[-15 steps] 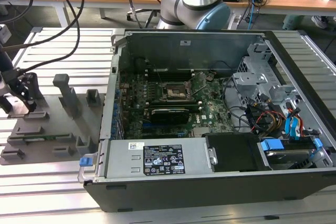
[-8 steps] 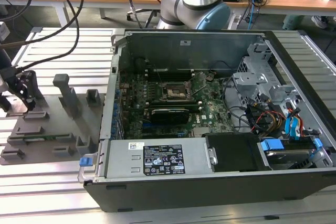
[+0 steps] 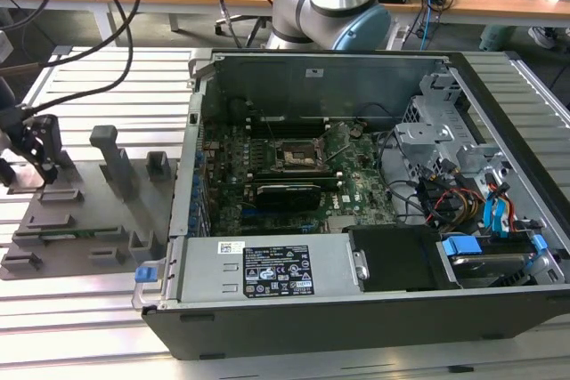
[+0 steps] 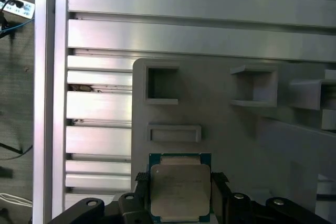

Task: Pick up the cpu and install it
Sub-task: 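Pick up the cpu and move it towards the insertion slot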

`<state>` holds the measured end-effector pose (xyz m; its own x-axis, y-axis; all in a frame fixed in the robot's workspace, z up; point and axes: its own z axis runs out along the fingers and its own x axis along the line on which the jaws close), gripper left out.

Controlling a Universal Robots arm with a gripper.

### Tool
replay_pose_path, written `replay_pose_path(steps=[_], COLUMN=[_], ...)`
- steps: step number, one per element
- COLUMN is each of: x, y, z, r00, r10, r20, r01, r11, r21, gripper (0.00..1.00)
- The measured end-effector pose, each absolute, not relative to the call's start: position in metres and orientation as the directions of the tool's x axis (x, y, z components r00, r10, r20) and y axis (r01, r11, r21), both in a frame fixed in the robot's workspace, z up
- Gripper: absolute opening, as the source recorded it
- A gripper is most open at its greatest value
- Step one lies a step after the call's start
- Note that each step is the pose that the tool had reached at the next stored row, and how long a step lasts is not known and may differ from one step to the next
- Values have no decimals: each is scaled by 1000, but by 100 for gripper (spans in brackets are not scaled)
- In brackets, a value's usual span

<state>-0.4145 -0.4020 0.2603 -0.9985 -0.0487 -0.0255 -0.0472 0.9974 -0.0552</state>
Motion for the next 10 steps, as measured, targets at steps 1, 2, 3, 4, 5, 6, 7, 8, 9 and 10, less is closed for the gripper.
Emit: replay_pose_path(steps=[1,2,3,4,5,6,7,8,9,10], x=[-414,-414,-414,-414,-414,-414,-414,-414,-414,-414], y=[-402,-402,-402,-402,-402,-402,-402,-402,-402,-402], z=[261,261,262,263,272,274,286,287,288,289], r00=[-998,-998,-998,-998,-998,-999,-999,-999,-999,-999], r10=[-49,-49,-49,-49,-49,-49,-49,-49,-49,-49], r20=[-26,-26,-25,-25,-25,-25,-25,-25,-25,-25], r01=[-47,-47,-47,-47,-47,-47,-47,-47,-47,-47], r11=[997,997,997,997,997,997,997,997,997,997], r21=[-55,-55,-55,-55,-55,-55,-55,-55,-55,-55], gripper=[55,55,55,55,55,55,55,55,55,55])
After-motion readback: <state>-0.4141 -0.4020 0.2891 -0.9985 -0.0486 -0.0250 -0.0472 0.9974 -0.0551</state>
